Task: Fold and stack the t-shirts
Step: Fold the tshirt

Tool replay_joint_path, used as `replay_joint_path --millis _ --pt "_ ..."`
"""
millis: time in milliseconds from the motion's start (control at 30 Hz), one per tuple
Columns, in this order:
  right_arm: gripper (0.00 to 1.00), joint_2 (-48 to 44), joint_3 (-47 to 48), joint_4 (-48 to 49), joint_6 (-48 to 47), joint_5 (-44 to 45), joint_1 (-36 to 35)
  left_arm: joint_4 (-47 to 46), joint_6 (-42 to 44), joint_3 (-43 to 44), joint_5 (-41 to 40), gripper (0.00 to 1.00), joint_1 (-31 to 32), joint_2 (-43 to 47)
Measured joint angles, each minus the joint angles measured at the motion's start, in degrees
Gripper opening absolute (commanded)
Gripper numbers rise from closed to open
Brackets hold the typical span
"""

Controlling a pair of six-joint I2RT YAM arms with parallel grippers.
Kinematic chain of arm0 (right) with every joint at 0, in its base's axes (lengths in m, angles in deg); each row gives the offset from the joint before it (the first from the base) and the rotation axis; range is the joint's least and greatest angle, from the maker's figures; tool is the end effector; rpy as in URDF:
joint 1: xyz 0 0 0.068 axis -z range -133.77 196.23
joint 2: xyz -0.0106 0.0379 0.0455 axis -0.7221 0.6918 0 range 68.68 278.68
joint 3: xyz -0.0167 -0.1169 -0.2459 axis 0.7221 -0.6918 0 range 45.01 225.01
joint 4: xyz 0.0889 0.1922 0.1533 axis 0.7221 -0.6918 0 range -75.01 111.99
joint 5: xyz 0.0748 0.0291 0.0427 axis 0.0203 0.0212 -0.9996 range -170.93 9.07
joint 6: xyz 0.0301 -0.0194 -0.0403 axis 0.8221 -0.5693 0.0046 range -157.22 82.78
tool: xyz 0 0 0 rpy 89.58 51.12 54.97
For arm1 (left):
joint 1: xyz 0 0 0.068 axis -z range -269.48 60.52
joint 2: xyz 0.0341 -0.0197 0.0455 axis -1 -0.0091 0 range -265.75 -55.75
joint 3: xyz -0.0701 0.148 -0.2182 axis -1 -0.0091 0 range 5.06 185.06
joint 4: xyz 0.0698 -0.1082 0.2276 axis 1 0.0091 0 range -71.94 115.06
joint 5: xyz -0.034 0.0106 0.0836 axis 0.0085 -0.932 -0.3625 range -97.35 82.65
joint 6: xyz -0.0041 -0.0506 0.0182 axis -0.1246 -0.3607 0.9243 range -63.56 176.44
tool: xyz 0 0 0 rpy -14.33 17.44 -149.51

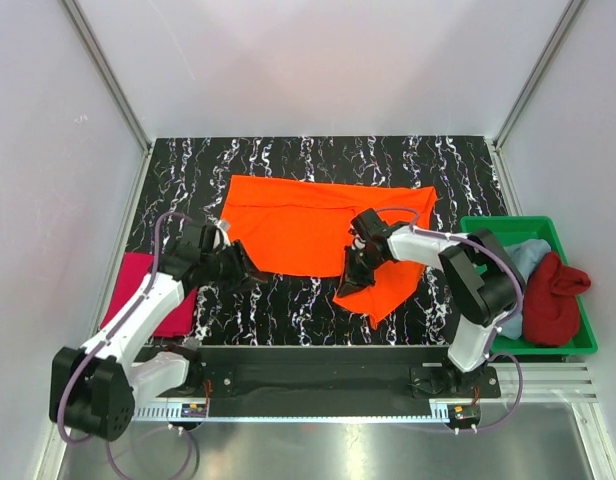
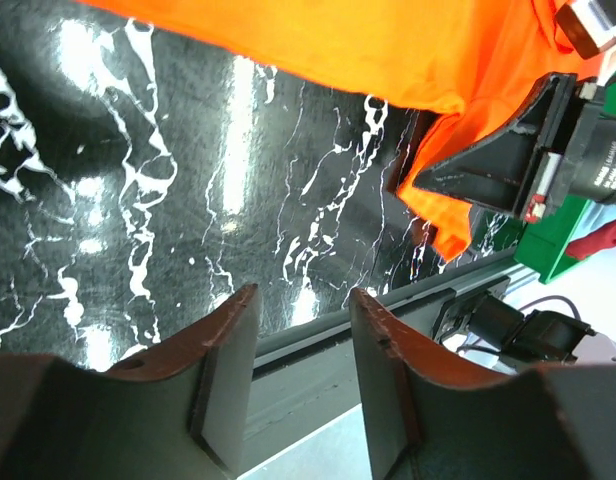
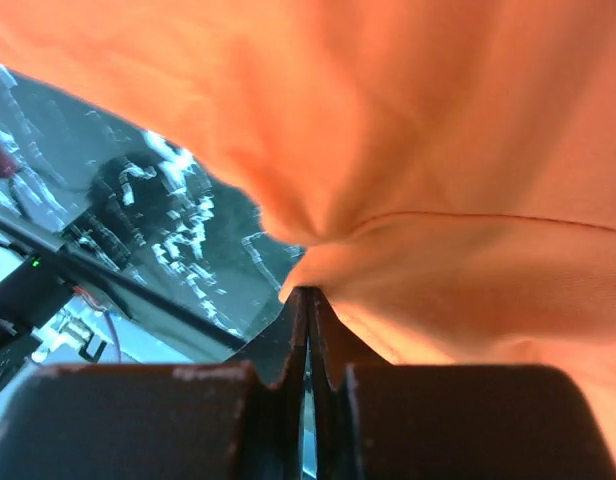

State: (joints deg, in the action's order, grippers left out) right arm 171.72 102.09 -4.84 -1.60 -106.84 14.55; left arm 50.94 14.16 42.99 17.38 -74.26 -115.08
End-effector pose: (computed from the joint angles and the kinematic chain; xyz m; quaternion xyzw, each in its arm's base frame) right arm 0.2680 0.1836 0.1350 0.0004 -0.9642 -0.2653 0.0014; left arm 0.1866 -0.0661 0.2207 -0.1537 0.9193 -0.3228 0.1646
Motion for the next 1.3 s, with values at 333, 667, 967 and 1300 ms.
replay_joint_path --millis 333,667,967,1300 --pt "0.5 -18.0 -5.0 -3.5 0.9 4.2 5.7 -3.2 0.7 6.8 1.1 0.51 7.5 -11.9" --pt "0.43 -28.5 -21.0 -6.1 5.3 7.1 17.4 -9.1 -0.9 16.9 1.6 0.5 23.0 -29.7" --pt "0.41 -21.0 -19.5 -5.6 5.2 8.4 23.0 -10.6 -3.2 19.2 0.4 0.5 24.7 -29.6" --pt "0.42 -14.2 -10.6 -8.5 1.7 16.6 30.2 -9.4 -4.0 7.2 -0.1 0.52 12.2 -14.2"
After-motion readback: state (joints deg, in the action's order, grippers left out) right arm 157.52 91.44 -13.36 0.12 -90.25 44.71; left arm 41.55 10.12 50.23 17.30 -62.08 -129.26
